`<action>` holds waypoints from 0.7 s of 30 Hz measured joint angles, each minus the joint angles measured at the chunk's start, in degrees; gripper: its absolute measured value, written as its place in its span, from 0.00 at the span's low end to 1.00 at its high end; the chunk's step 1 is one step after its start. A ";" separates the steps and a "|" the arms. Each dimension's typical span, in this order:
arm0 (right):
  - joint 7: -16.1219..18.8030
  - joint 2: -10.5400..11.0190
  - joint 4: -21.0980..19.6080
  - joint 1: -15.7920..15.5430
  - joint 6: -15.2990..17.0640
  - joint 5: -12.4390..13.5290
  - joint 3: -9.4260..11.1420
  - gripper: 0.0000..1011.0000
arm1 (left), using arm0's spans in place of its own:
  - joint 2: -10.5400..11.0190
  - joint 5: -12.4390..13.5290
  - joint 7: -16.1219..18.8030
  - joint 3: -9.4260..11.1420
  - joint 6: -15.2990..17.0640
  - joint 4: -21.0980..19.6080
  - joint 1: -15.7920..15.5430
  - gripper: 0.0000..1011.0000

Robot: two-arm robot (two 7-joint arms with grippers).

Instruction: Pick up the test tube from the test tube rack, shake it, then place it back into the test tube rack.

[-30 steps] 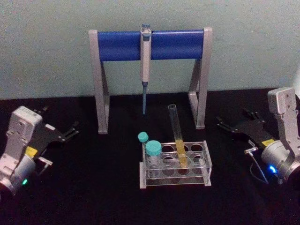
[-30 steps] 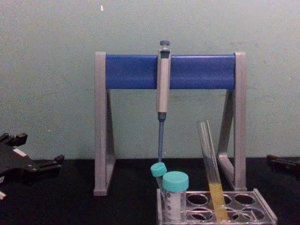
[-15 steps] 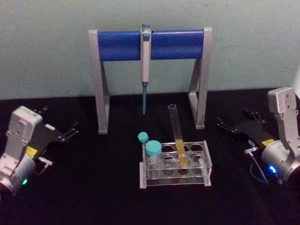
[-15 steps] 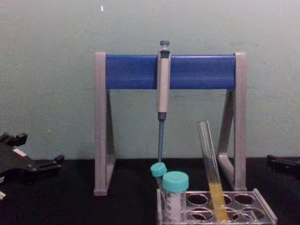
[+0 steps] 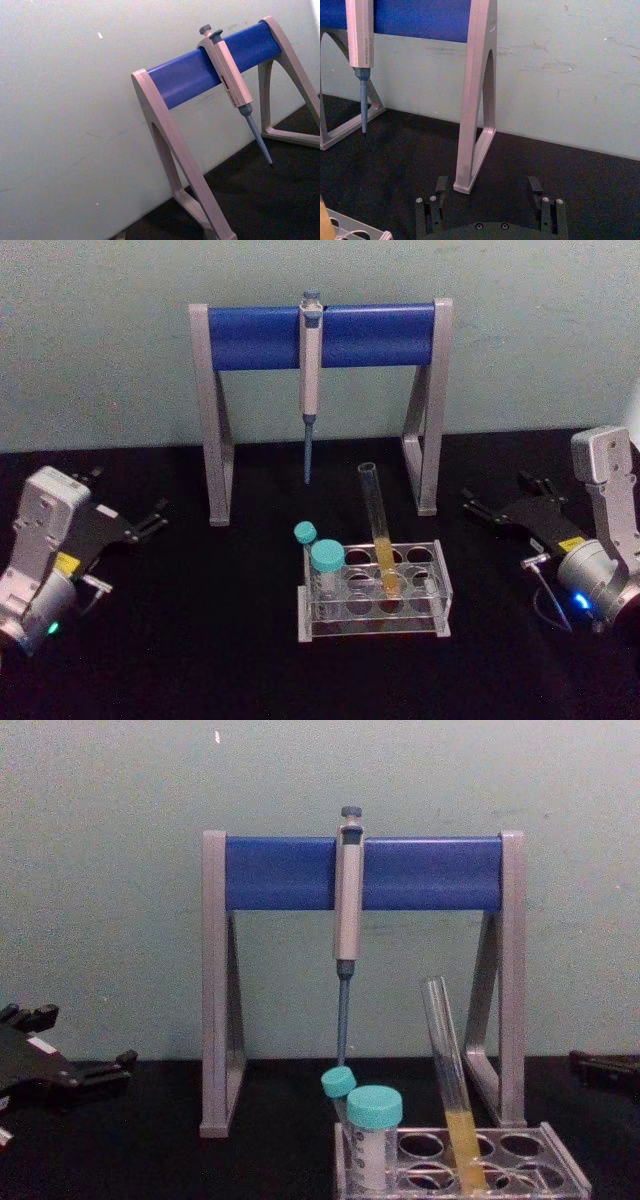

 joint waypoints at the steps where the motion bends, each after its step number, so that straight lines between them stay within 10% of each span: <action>1: 0.00 0.00 0.00 0.00 0.00 0.00 0.00 0.99 | 0.00 0.00 0.00 0.00 0.00 0.00 0.00 0.99; 21: 0.00 0.00 0.00 0.00 0.00 0.00 0.00 0.99 | 0.00 -0.01 0.00 0.00 0.00 0.00 0.00 0.99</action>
